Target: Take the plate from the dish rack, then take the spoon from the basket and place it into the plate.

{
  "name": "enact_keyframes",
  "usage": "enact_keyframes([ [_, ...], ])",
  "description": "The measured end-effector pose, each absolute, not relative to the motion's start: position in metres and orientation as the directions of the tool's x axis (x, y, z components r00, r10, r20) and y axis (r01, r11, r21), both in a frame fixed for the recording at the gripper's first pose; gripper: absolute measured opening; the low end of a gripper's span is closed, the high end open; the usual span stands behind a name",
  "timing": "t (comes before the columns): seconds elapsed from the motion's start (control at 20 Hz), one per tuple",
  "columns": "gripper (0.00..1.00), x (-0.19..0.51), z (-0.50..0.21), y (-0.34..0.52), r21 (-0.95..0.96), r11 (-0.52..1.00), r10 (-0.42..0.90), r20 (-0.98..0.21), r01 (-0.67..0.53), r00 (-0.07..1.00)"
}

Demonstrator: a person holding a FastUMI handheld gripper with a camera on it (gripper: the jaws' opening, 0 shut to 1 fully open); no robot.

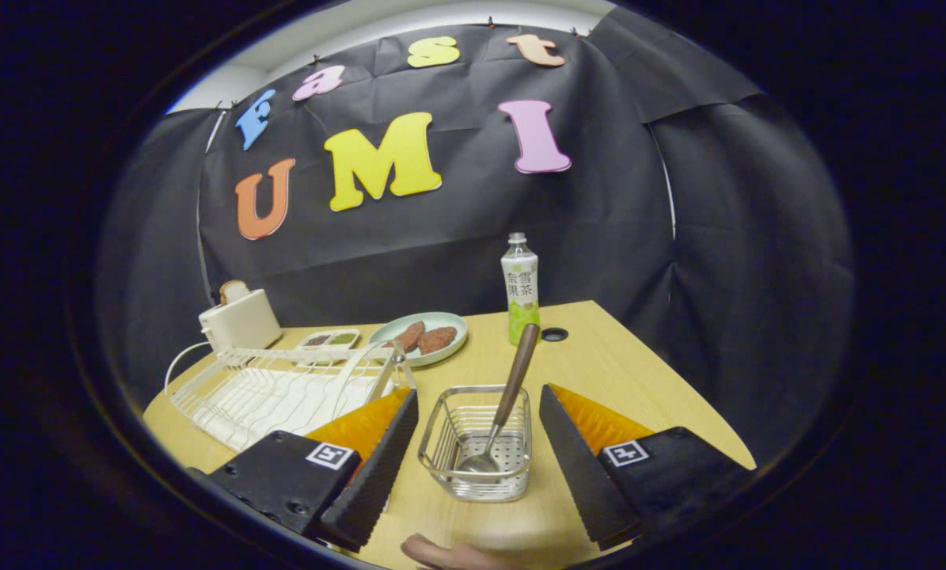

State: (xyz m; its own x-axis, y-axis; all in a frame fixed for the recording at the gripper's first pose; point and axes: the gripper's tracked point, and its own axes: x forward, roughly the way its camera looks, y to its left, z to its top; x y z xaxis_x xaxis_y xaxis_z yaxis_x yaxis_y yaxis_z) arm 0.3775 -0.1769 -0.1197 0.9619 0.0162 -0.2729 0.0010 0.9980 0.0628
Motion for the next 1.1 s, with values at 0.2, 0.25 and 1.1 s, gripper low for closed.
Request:
enact_keyframes([
  [0.2,0.96,0.407,-0.121,-0.181,0.061,0.997,-0.03,-0.327,0.053,0.945],
  [0.25,0.95,0.413,-0.119,-0.181,0.087,0.994,-0.033,-0.335,0.066,0.942],
  [1.1,0.16,0.388,-0.054,-0.167,-0.009,0.99,-0.136,-0.251,0.139,0.958],
])
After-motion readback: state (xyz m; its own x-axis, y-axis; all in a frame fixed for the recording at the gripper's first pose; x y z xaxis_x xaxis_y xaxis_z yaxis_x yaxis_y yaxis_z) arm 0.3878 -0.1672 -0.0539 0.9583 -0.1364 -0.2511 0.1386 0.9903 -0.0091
